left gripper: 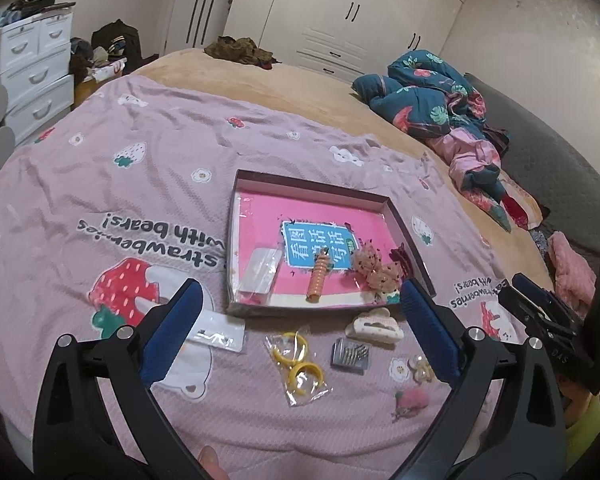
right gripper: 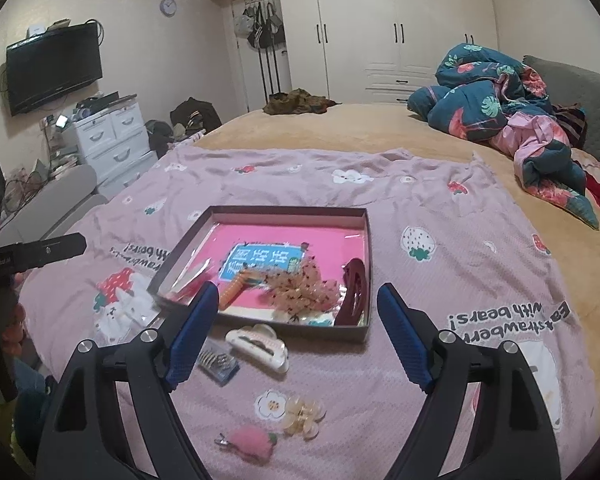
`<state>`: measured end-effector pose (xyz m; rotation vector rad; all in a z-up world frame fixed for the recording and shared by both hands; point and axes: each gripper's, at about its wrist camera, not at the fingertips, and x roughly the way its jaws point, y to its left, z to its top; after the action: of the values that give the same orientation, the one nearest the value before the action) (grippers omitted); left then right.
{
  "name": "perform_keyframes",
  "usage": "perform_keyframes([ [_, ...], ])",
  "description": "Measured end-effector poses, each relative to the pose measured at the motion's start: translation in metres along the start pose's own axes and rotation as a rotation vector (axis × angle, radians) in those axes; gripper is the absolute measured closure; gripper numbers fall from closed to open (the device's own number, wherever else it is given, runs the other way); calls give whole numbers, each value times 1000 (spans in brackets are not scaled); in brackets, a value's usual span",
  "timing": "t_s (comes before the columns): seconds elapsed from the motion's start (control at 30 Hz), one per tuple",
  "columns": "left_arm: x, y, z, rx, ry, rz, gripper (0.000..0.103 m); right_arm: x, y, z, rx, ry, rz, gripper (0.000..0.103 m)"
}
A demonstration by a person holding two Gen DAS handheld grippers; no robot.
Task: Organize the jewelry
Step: 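Withdraw both open tools from the box toward the remaining accessories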
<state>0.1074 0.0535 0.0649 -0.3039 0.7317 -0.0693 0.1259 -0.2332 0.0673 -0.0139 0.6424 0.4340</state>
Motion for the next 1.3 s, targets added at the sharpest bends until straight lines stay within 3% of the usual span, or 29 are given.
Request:
perform_keyframes([
  [1.3, 14, -12, -69, 64, 94, 31, 11, -4, 29, -79, -9, 114, 18, 16],
])
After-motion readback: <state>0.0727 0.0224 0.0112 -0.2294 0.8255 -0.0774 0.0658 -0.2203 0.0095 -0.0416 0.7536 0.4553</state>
